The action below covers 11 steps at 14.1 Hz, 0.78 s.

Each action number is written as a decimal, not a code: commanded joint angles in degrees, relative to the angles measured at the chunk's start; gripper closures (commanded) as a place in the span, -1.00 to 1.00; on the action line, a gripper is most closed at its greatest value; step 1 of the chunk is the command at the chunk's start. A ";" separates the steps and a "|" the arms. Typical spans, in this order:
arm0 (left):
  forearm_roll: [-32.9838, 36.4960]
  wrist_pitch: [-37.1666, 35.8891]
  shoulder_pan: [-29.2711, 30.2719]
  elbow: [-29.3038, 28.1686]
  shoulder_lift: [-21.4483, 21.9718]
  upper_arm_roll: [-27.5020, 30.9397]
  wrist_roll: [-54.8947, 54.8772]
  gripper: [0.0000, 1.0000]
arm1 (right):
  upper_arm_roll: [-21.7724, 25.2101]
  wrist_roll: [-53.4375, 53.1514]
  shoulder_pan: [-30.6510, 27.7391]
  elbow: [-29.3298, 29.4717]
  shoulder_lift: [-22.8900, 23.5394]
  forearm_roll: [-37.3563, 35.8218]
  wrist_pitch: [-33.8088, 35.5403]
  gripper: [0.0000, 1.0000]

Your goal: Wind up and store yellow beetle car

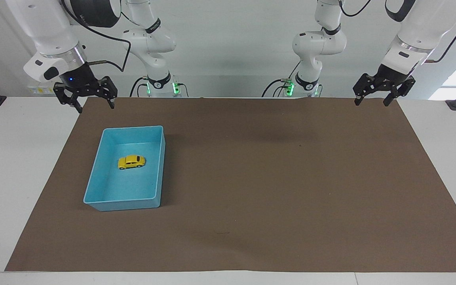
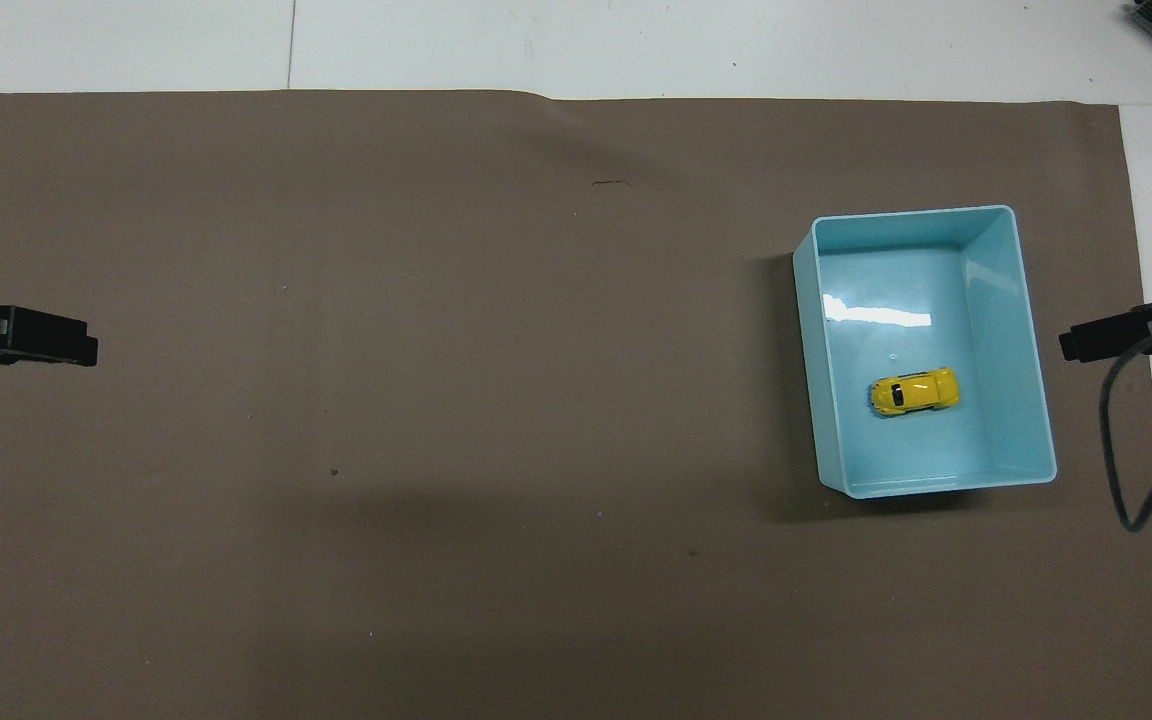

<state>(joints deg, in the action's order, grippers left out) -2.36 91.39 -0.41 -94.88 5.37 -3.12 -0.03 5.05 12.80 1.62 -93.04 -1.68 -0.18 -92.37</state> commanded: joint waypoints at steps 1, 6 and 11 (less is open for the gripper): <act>-0.90 -0.68 0.49 -0.22 0.43 -0.04 -0.32 -1.00 | -0.47 -7.83 0.40 1.46 0.80 -0.34 1.40 -1.00; -0.90 -0.68 0.49 -0.22 0.43 -0.04 -0.32 -1.00 | -0.74 -12.89 0.40 3.22 0.88 -0.61 1.93 -1.00; -0.90 -0.68 0.49 -0.22 0.43 -0.04 -0.32 -1.00 | -0.83 -12.71 1.37 3.48 0.71 0.71 1.93 -1.00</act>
<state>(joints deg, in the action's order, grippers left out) -2.36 91.39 -0.41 -94.88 5.37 -3.12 -0.03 4.33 1.28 2.52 -91.18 -1.65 -0.09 -91.94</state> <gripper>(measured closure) 0.000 0.000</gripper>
